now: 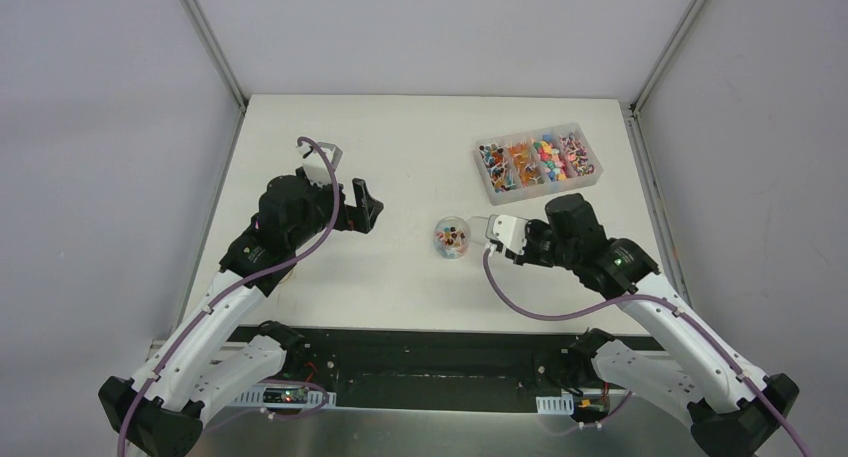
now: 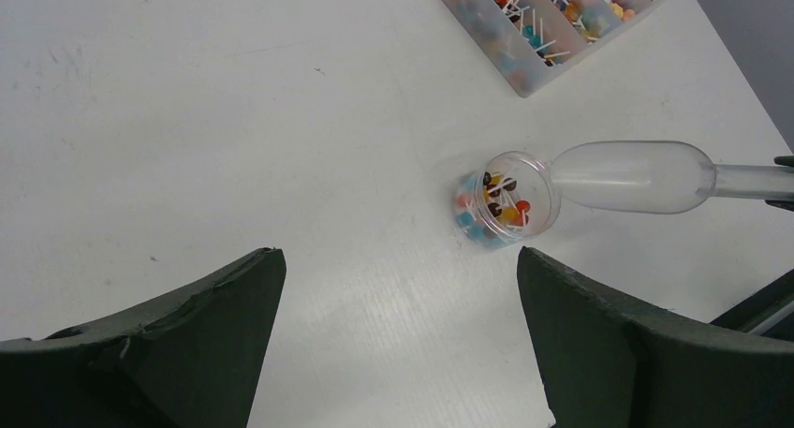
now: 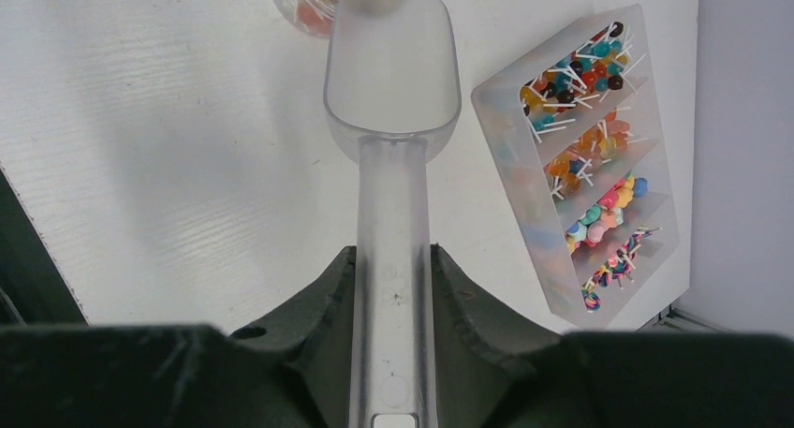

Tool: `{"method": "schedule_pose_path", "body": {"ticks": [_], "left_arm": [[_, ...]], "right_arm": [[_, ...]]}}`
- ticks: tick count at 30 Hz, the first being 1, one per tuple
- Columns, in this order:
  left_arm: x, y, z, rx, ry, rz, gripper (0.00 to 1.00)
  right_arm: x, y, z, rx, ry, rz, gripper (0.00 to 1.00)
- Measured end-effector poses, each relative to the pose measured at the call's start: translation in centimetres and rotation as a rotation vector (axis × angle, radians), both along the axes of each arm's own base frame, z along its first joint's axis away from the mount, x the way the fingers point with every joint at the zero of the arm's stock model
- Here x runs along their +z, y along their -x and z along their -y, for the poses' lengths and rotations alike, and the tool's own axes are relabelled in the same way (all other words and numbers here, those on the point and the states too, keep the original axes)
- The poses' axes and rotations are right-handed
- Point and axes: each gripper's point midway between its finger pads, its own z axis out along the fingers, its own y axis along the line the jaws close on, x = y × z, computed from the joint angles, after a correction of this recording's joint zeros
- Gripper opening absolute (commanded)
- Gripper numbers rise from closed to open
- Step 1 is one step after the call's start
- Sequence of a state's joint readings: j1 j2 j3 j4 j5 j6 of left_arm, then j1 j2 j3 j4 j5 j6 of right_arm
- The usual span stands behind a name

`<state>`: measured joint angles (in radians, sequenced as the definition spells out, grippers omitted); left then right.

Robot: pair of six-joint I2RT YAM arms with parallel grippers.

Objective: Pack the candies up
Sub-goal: Place the fake candies in the packing bottle.

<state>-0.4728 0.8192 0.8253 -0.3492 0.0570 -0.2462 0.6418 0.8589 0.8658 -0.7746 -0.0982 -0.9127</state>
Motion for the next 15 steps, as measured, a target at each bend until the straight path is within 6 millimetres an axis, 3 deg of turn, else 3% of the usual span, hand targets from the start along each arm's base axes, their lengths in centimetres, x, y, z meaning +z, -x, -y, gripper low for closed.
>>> {"method": "schedule_pose_path", "body": {"ticks": [10, 15], "left_arm": [[0.1, -0.2, -0.6, 0.035, -0.009, 0.009, 0.99], [0.1, -0.2, -0.5, 0.031, -0.008, 0.007, 0.89]], "right_arm": [[2.2, -0.5, -0.8, -0.035, -0.064, 0.001, 0.00], [2.4, 0.1, -1.6, -0.063, -0.135, -0.060, 0.00]]}}
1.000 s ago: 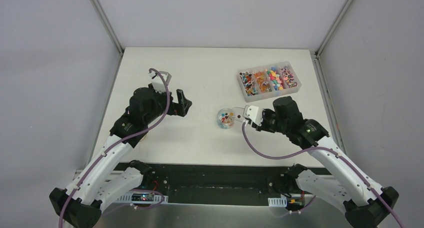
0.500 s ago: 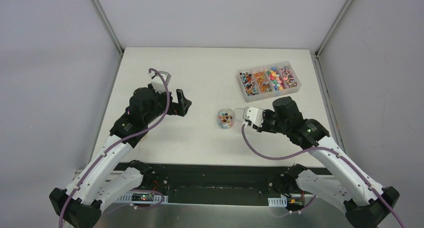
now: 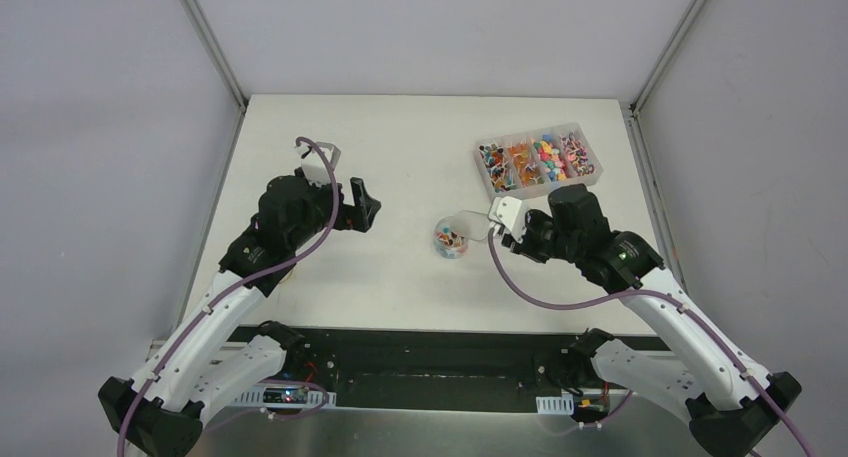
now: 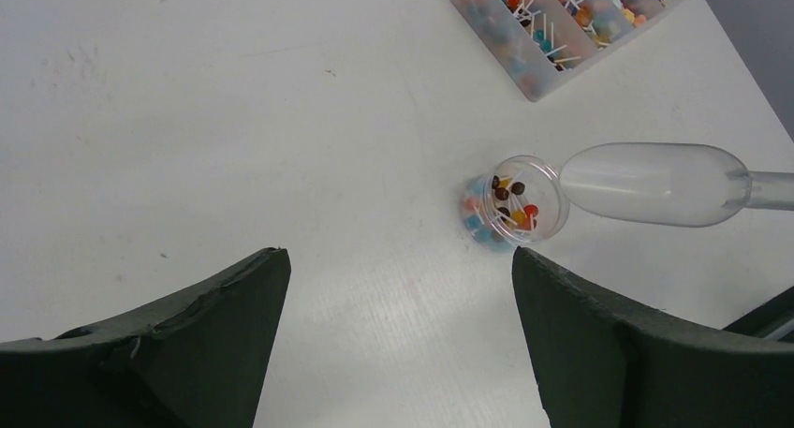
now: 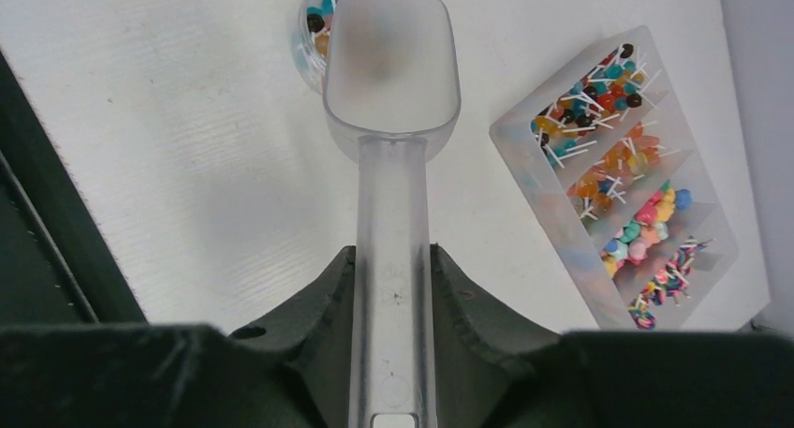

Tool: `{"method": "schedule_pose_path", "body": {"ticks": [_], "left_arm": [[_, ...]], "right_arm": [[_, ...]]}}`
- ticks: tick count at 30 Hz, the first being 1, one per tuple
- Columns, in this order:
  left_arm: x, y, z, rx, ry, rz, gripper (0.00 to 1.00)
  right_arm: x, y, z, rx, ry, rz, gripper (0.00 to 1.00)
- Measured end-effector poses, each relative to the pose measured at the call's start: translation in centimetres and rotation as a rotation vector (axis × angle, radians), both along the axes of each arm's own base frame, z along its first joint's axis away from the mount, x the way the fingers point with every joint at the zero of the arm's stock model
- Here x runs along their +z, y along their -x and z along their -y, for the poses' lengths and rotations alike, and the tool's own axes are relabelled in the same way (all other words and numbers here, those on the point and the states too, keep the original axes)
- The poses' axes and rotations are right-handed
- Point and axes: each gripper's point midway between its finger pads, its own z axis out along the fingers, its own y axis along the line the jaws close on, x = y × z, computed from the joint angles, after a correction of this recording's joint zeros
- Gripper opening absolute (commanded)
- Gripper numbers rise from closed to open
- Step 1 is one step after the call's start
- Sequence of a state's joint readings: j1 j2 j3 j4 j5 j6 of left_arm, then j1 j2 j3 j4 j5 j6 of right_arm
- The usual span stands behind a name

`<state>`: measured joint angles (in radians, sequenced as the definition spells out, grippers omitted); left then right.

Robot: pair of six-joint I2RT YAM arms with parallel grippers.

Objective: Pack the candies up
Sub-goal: Place the fake candies in the packing bottle.

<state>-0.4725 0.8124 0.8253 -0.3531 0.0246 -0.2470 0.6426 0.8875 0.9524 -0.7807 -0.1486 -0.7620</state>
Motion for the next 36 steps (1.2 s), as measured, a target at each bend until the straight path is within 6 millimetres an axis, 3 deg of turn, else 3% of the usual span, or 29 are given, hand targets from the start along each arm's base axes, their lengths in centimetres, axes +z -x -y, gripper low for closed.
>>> {"method": "schedule_pose_path", "body": {"ticks": [10, 16, 20, 28, 36], "left_arm": [[-1.9, 0.4, 2.2, -0.110, 0.012, -0.085, 0.71], [-1.9, 1.2, 4.0, -0.211, 0.063, -0.116, 0.43], [-2.1, 1.3, 5.0, -0.254, 0.085, -0.136, 0.31], [-2.3, 1.6, 6.0, -0.306, 0.115, -0.161, 0.29], [-2.3, 1.9, 6.8, -0.352, 0.133, -0.170, 0.29]], "right_arm": [[2.2, 1.7, -4.4, -0.016, -0.321, -0.154, 0.00], [3.2, 2.4, -6.6, -0.025, -0.474, -0.260, 0.00], [3.5, 2.9, -7.9, -0.012, -0.529, -0.311, 0.00], [3.5, 4.1, -9.4, 0.025, -0.563, -0.362, 0.00], [4.5, 3.9, -10.1, 0.020, -0.629, -0.338, 0.00]]}}
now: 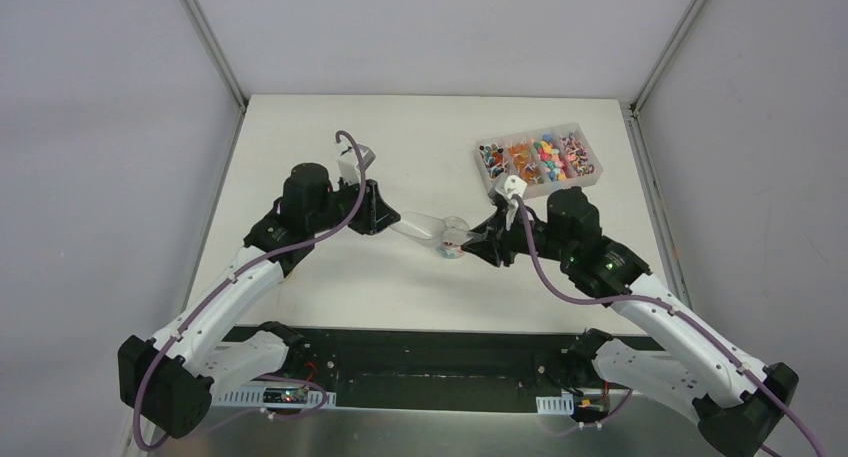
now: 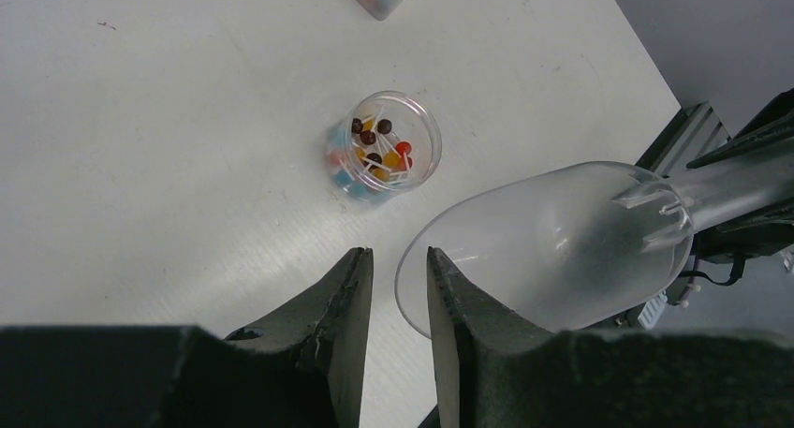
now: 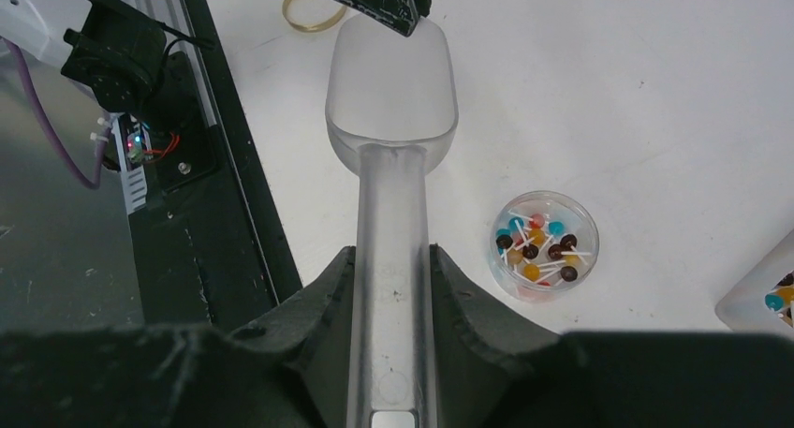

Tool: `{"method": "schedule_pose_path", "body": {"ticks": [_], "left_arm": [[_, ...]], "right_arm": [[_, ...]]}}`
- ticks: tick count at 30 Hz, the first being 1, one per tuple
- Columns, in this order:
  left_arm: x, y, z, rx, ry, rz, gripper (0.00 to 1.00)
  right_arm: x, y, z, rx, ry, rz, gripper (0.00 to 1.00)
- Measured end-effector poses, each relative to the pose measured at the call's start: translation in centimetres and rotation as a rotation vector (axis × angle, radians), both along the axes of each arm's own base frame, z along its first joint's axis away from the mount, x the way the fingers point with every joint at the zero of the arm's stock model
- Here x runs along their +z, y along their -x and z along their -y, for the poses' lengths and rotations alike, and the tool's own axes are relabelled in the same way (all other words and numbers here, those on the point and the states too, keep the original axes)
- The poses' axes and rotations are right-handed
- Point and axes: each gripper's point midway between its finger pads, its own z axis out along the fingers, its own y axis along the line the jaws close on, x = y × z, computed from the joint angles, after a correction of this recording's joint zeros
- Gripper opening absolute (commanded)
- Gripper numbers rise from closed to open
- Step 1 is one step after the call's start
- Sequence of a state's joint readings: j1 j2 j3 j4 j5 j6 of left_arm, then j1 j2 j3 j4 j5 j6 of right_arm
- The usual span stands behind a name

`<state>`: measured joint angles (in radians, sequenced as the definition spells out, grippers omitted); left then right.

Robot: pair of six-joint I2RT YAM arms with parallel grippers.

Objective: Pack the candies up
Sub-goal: Place the fake candies in the packing bottle.

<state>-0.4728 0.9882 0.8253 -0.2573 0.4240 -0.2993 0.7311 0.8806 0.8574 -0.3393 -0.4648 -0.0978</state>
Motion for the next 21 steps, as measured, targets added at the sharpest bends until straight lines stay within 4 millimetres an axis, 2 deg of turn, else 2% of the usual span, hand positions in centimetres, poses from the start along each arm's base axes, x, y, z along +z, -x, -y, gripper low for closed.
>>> {"method": "schedule_pose_path", "body": {"ticks": [5, 16, 17, 18, 21], "left_arm": [[0.1, -0.1, 0.2, -0.007, 0.006, 0.004, 0.28], [0.0, 0.1, 0.4, -0.022, 0.012, 0.002, 0.29], [0.0, 0.1, 0.4, -0.022, 0.012, 0.002, 0.32], [0.0, 0.1, 0.3, -0.021, 0.012, 0.002, 0.38], [0.0, 0.0, 0.3, -0.016, 0.008, 0.001, 0.66]], "right_arm": [[0.5, 0.1, 0.2, -0.029, -0.062, 0.021, 0.00], [2.9, -0.3, -0.2, -0.052, -0.172, 0.059, 0.00], [3.0, -0.3, -0.3, -0.052, -0.178, 0.059, 0.00], [3.1, -0.4, -0.4, -0.053, -0.181, 0.058, 0.00], [3.0, -0.6, -0.6, -0.055, -0.182, 0.053, 0.00]]}}
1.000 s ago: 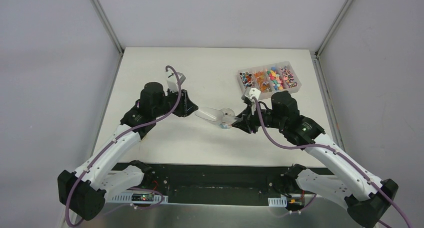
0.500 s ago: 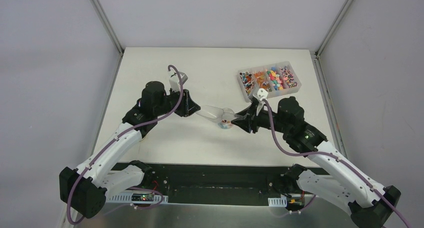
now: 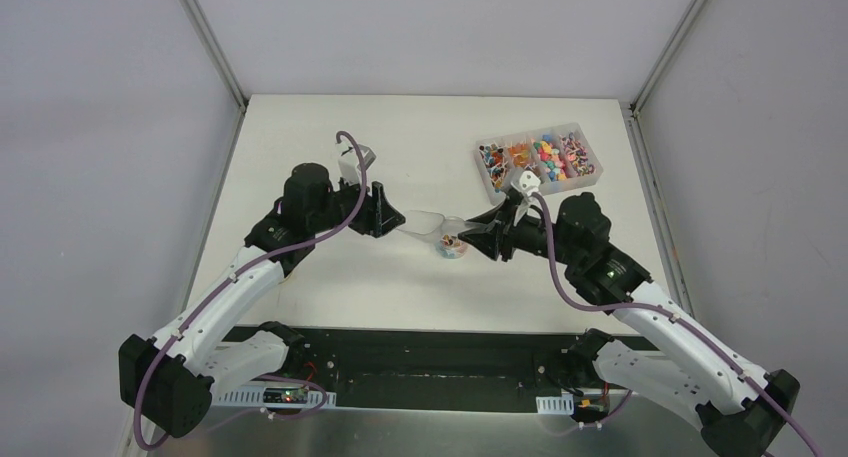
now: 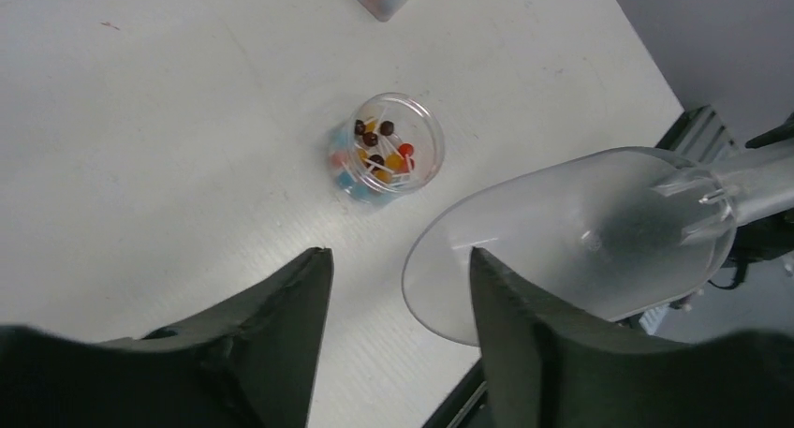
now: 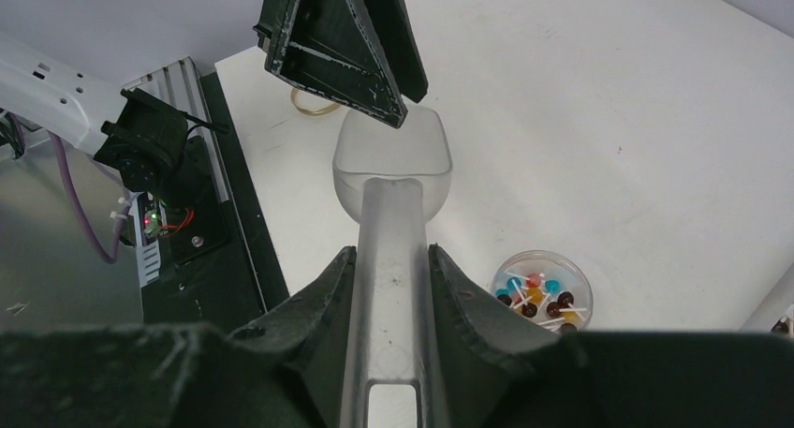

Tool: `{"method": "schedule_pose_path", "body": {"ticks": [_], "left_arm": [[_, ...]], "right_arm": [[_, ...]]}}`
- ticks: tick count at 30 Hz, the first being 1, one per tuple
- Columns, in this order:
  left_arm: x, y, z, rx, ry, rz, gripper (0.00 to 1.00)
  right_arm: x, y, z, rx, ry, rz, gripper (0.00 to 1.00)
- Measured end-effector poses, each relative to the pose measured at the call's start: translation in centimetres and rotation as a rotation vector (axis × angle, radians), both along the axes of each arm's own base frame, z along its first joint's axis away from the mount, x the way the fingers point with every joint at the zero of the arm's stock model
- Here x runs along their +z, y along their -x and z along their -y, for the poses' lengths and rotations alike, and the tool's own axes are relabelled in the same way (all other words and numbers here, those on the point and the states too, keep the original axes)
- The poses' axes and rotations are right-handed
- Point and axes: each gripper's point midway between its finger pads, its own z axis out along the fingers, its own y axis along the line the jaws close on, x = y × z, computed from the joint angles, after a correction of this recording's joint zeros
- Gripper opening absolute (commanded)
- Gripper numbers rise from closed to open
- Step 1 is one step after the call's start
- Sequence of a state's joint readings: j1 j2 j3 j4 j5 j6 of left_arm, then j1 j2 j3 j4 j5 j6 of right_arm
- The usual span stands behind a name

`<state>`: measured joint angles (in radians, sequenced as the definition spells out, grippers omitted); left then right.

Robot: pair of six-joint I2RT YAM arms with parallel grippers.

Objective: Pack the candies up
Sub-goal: Place the fake candies in the packing bottle, then scoop the fake candies from the storage box.

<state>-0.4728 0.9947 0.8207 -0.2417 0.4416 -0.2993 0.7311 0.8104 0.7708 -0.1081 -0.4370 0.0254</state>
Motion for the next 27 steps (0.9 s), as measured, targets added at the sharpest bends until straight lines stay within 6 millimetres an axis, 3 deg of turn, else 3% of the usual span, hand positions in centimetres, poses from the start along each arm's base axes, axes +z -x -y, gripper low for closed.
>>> {"method": "schedule_pose_path", "body": {"ticks": [5, 14, 22, 27], "left_arm": [[-0.4, -0.8, -1.3, 0.086, -0.041, 0.009, 0.98], [2.2, -1.3, -4.0, 0.231, -0.051, 0.119, 0.99], [3.2, -1.2, -4.7, 0.260, -0.049, 0.165, 0.99], [3.0, -1.1, -4.7, 0.254, -0.053, 0.157, 0.99]], "right_arm": [[-1.0, -0.7, 0.4, -0.037, 0.039, -0.005, 0.00], [-3.8, -3.5, 3.6, -0.241, 0.225, -0.002, 0.00], [-3.2, -9.9, 6.4, -0.541, 0.438, 0.002, 0.00], [-4.6, -13.8, 8.5, -0.696, 0.584, -0.037, 0.00]]}}
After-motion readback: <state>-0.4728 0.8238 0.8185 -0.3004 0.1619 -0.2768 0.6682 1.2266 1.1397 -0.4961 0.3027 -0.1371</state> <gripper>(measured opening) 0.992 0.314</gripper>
